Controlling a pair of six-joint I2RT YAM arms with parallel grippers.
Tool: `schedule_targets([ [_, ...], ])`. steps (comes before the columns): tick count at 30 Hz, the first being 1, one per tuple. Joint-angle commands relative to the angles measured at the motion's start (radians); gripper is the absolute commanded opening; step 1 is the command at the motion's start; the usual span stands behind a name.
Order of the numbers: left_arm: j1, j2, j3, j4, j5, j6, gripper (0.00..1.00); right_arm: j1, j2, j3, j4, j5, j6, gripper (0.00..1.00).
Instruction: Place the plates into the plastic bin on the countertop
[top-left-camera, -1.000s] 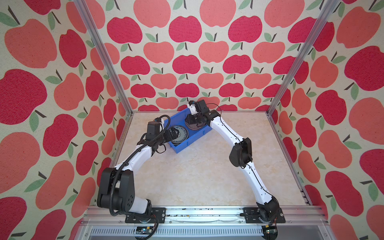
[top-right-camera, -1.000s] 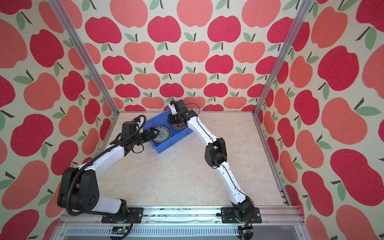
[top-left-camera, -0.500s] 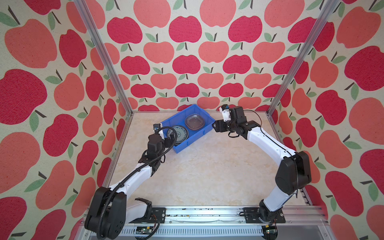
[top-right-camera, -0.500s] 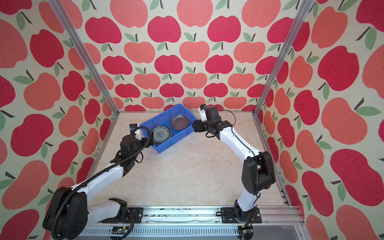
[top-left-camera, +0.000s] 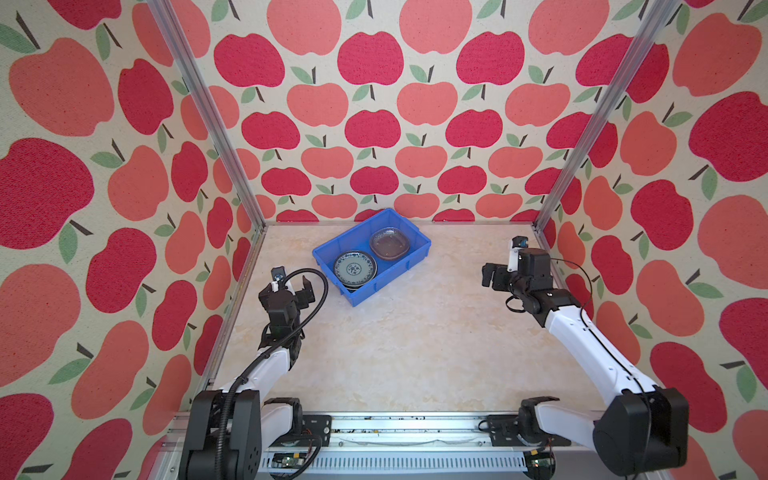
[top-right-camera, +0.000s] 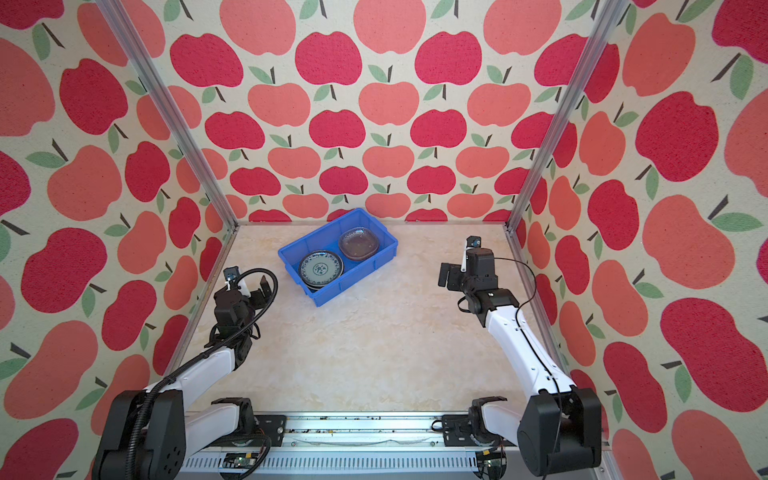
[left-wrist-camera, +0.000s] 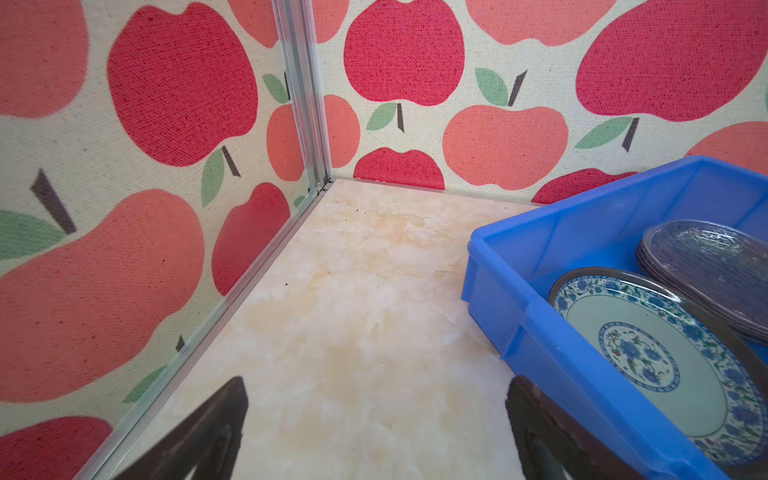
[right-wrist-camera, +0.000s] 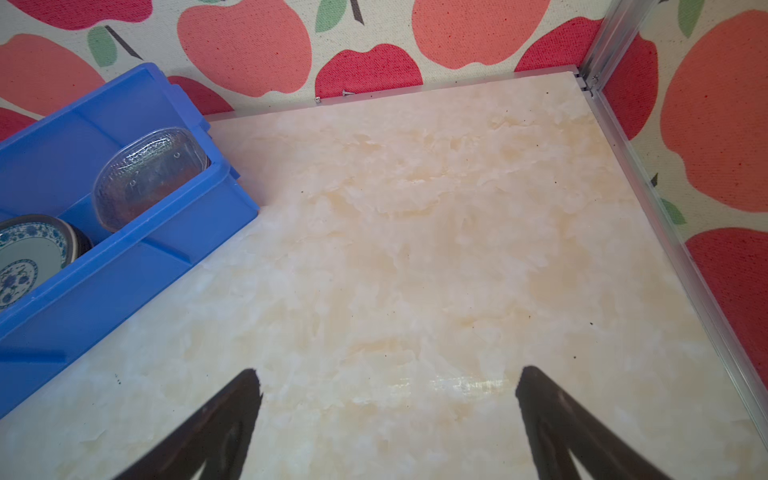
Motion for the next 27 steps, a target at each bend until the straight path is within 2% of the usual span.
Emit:
schedule_targets([
  [1, 0.030, 0.061, -0.058, 0.089, 0.087, -0.005, 0.99, -0.016, 0.022, -0.038, 0.050, 0.058, 0.043, 1.00],
  [8, 0.061, 0.204, -0.109, 0.327, 0.172, 0.005, 0.99, -0.018, 0.053, -0.129, 0.184, 0.063, 0.038, 1.00],
  [12, 0.093, 0.323, -0.082, 0.389, 0.187, -0.009, 0.99, -0.017, 0.070, -0.141, 0.217, 0.063, 0.028, 1.00],
  [16, 0.103, 0.493, -0.096, 0.609, 0.237, 0.010, 0.99, -0.017, 0.073, -0.188, 0.320, 0.104, -0.050, 1.00],
  [19, 0.114, 0.437, -0.075, 0.472, 0.237, -0.015, 0.99, -0.017, 0.058, -0.202, 0.357, 0.162, -0.132, 1.00],
  [21, 0.121, 0.462, -0.064, 0.499, 0.228, -0.016, 0.99, -0.017, 0.056, -0.221, 0.410, 0.221, -0.214, 1.00],
  [24, 0.117, 0.446, -0.036, 0.418, 0.220, -0.020, 0.99, -0.019, 0.115, -0.234, 0.502, 0.328, -0.342, 1.00],
  [25, 0.114, 0.456, -0.036, 0.422, 0.217, -0.013, 0.99, -0.021, 0.150, -0.228, 0.512, 0.356, -0.346, 1.00],
  [27, 0.112, 0.455, -0.001, 0.387, 0.208, -0.014, 0.99, -0.030, 0.212, -0.247, 0.590, 0.329, -0.338, 1.00],
])
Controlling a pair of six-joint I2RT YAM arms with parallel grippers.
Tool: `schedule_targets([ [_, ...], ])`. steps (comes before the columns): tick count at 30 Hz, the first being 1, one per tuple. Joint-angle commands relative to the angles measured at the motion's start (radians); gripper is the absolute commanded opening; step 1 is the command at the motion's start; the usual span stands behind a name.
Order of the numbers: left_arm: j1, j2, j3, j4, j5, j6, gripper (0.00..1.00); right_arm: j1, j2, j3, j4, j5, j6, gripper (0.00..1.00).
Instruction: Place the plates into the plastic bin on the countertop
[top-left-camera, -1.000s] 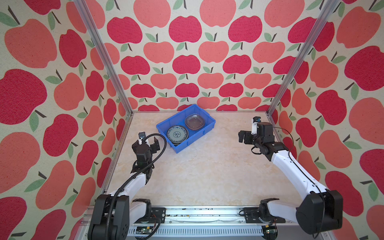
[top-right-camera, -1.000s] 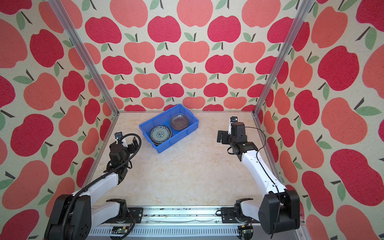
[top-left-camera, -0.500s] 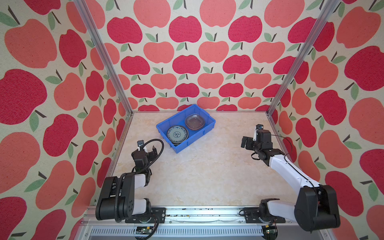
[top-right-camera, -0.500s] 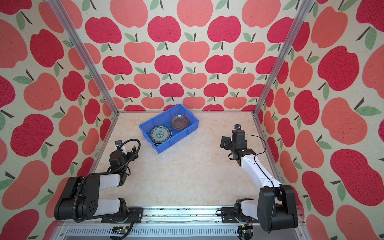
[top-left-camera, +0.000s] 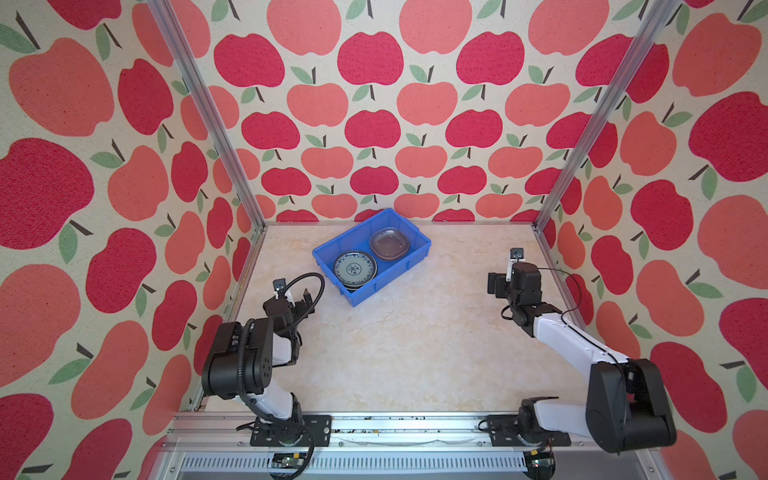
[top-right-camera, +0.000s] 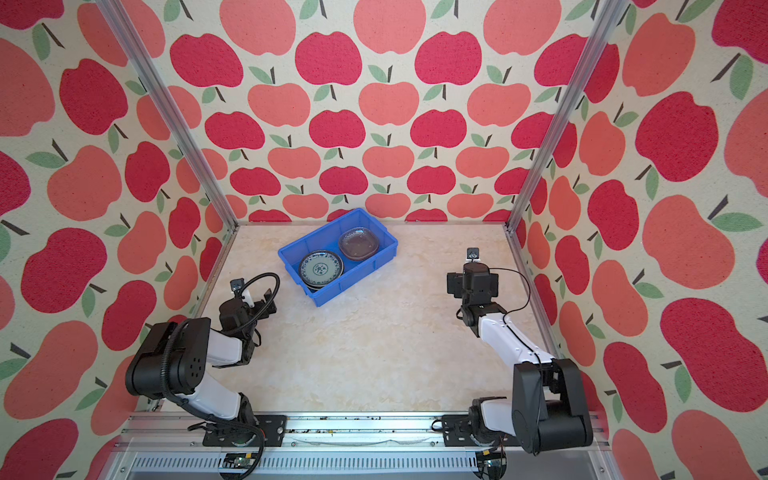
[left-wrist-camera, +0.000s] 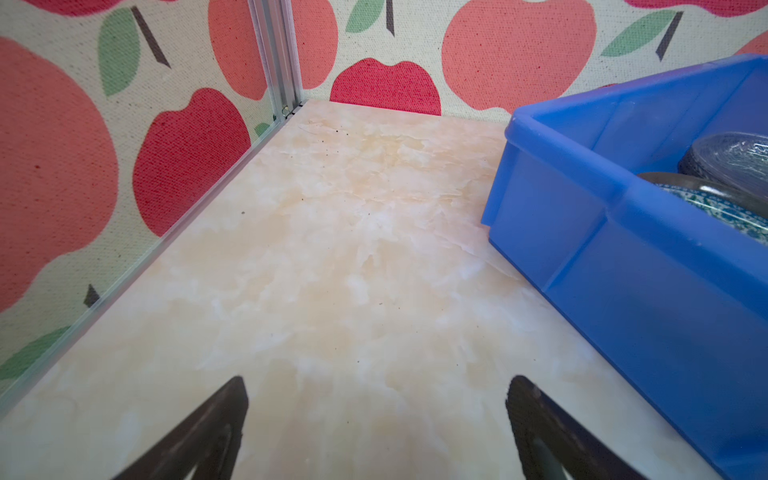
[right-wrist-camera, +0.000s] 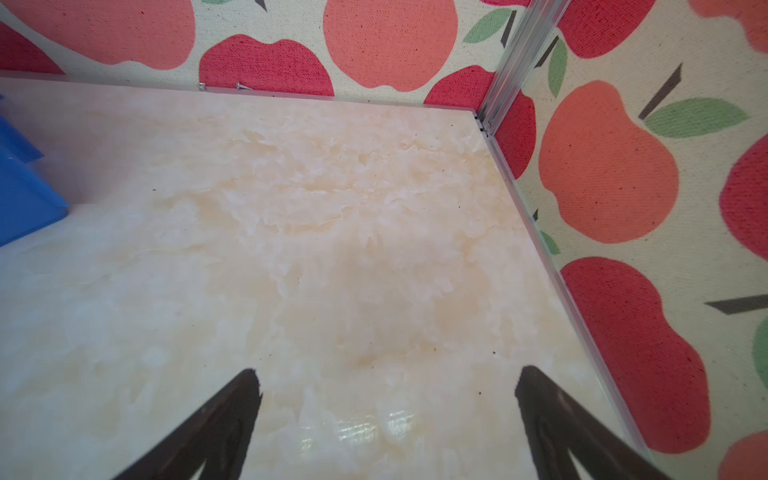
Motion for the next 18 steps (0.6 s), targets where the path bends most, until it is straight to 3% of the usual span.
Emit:
schedule_targets([
  [1, -0.003, -0.009, 0.053, -0.054, -0.002, -0.014, 0.99, -0.015, 0.101, -0.064, 0.220, 0.046, -0.084, 0.99],
  [3, -0.003, 0.001, 0.049, -0.028, -0.005, -0.009, 0.99, -0.019, 0.177, -0.130, 0.409, 0.010, -0.089, 1.00],
  [4, -0.004, -0.004, 0.049, -0.038, -0.004, -0.010, 0.99, -0.006, 0.190, -0.133, 0.414, 0.050, -0.091, 1.00],
  [6, -0.005, -0.001, 0.049, -0.030, -0.004, -0.009, 0.99, -0.040, 0.221, -0.183, 0.560, -0.003, -0.085, 0.99],
  [8, -0.005, -0.004, 0.051, -0.038, -0.005, -0.010, 0.99, -0.099, 0.176, -0.238, 0.558, -0.123, -0.024, 1.00],
  [10, -0.005, -0.002, 0.052, -0.040, -0.012, -0.011, 0.99, -0.126, 0.235, -0.325, 0.774, -0.195, -0.020, 1.00],
  [11, -0.007, -0.004, 0.054, -0.047, -0.019, -0.012, 0.99, -0.124, 0.272, -0.358, 0.912, -0.172, -0.026, 1.00],
  [14, -0.012, -0.001, 0.062, -0.059, -0.035, -0.011, 0.99, -0.126, 0.212, -0.305, 0.718, -0.164, 0.001, 1.00],
  [18, -0.025, 0.000, 0.077, -0.087, -0.068, -0.005, 0.99, -0.086, 0.251, -0.336, 0.846, -0.180, -0.075, 1.00],
])
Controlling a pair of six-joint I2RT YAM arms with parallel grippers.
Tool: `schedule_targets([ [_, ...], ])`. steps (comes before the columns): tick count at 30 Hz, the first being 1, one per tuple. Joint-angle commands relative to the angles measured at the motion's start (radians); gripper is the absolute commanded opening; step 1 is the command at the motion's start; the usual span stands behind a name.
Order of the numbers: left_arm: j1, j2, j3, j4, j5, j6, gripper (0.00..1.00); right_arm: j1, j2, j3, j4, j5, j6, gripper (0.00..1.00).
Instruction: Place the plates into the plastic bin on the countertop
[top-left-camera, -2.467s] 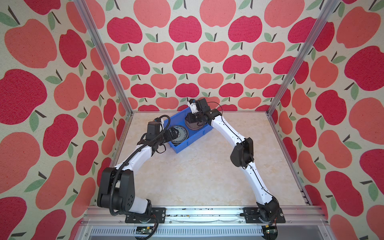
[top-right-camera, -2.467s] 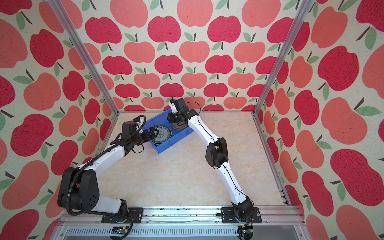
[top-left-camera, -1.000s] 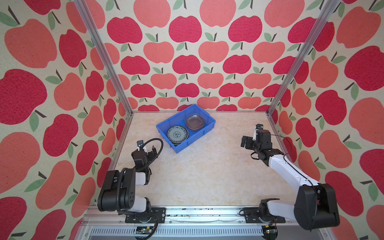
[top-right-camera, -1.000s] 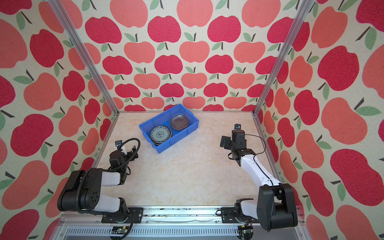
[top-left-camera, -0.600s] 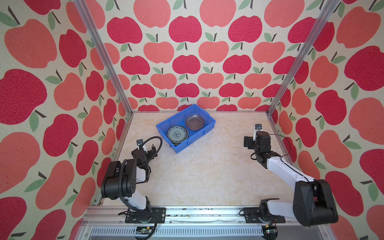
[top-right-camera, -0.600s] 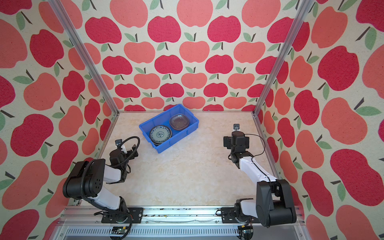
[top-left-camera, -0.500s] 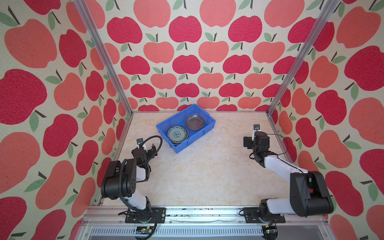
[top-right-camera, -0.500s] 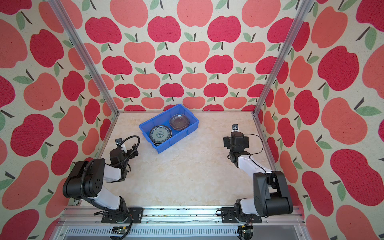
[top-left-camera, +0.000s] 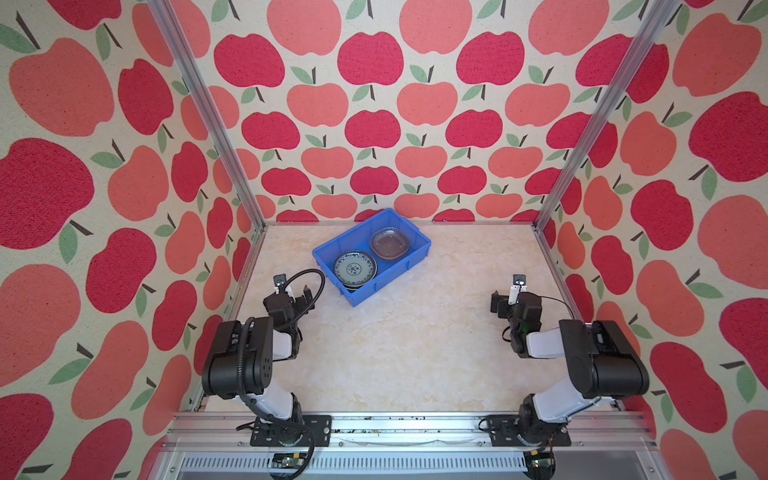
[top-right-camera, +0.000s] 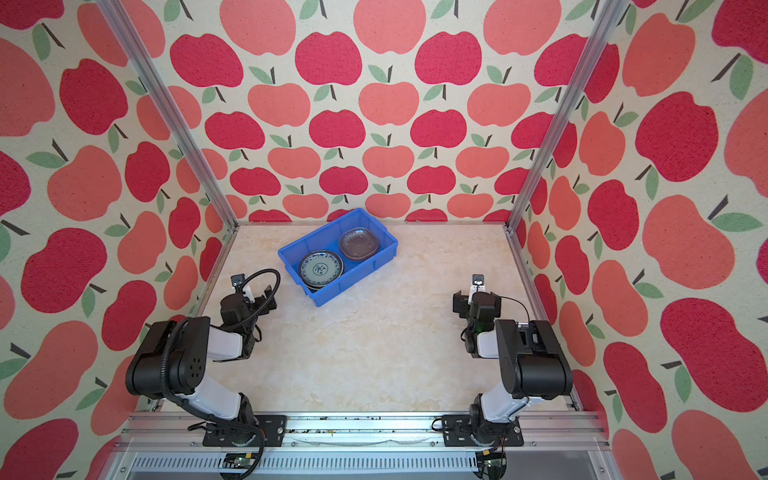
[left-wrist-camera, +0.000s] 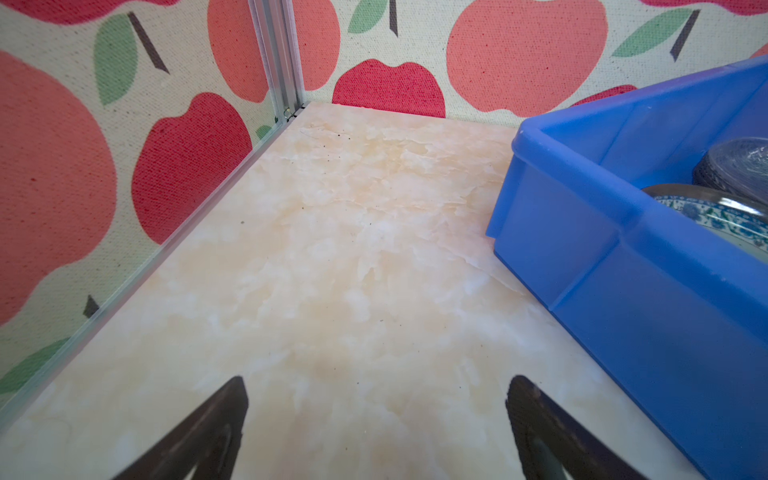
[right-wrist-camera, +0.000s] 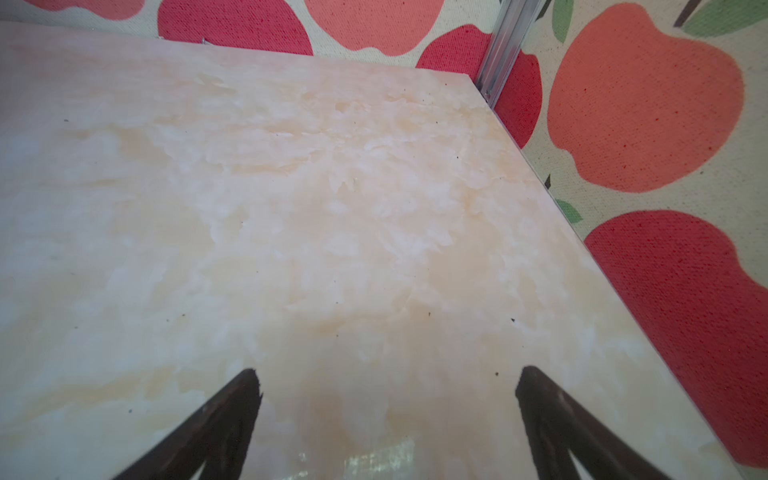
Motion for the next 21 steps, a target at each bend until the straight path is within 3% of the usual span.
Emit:
schedule_targets([
  [1, -0.009, 0.001, 0.026, -0.024, -0.035, -0.005, 0.99, 0.021, 0.005, -0.001, 0.098, -0.032, -0.027, 1.00],
  [21, -0.011, -0.001, 0.026, -0.025, -0.038, -0.003, 0.99, -0.031, 0.008, 0.042, 0.013, -0.186, -0.008, 1.00],
])
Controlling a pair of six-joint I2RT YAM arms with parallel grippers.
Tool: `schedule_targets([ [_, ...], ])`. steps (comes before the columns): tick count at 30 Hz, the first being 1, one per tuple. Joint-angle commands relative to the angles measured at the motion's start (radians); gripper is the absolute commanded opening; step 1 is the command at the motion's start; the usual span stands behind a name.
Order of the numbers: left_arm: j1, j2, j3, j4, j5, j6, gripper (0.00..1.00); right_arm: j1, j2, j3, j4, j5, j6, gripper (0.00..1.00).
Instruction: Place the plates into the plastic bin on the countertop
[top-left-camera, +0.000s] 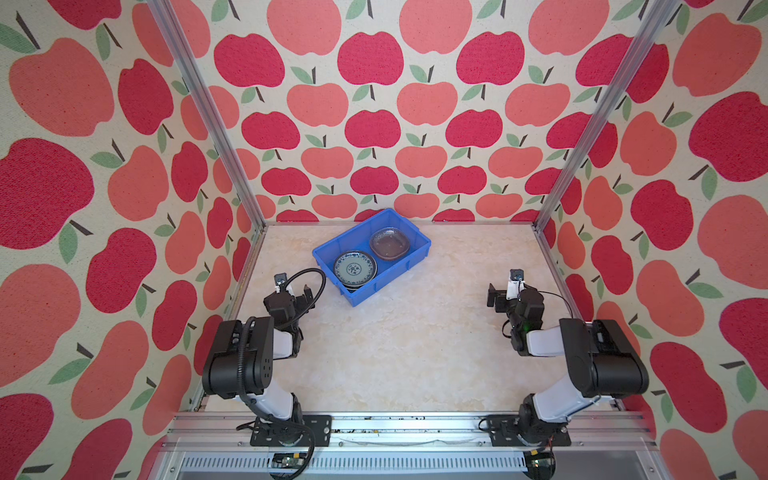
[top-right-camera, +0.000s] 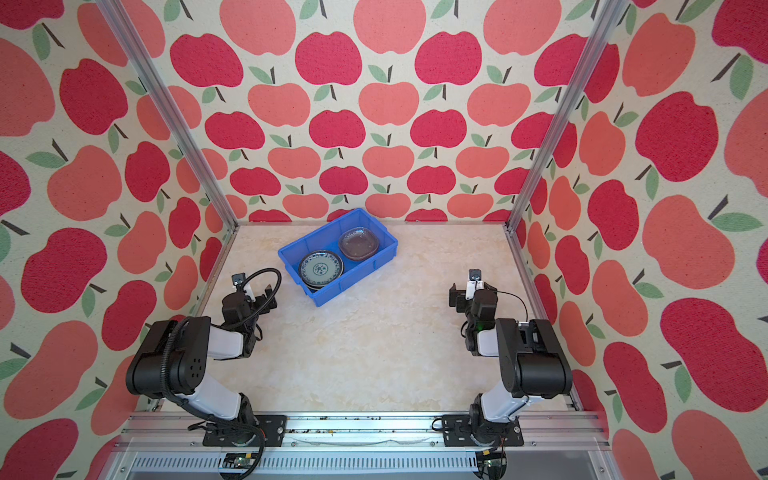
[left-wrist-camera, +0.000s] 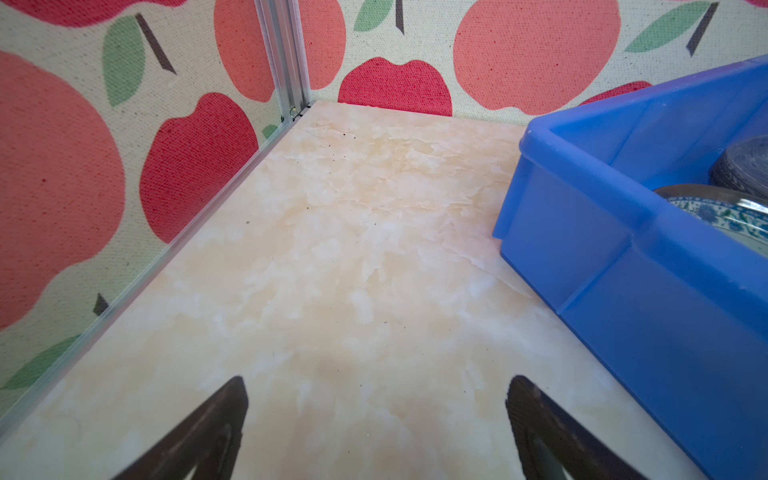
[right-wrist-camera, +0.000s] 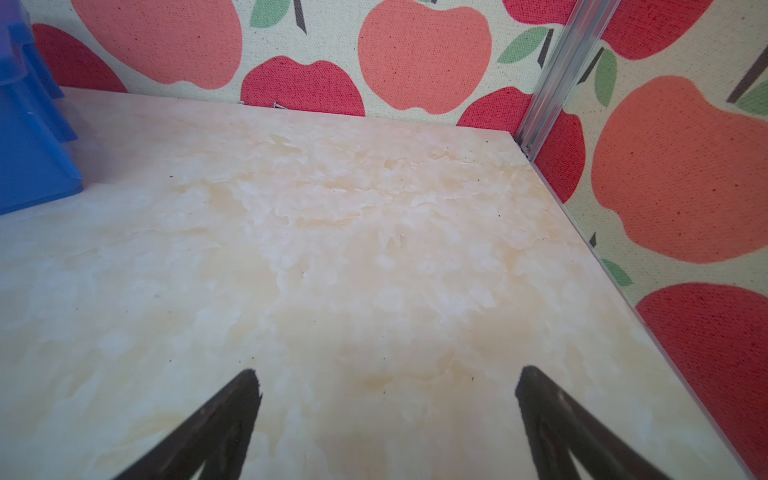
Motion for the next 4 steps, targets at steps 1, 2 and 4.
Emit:
schedule_targets([
  [1, -0.004, 0.000, 0.018, -0.005, -0.012, -0.003, 0.99, -0.006, 0.001, 0.015, -0.022, -0.041, 0.002, 1.00],
  [2, -0.004, 0.000, 0.018, -0.005, -0.012, -0.003, 0.99, -0.006, -0.001, 0.011, -0.017, -0.042, 0.002, 1.00],
  [4, -0.004, 0.001, 0.018, -0.005, -0.012, -0.003, 0.99, -0.007, -0.001, 0.003, -0.004, -0.044, 0.003, 1.00],
])
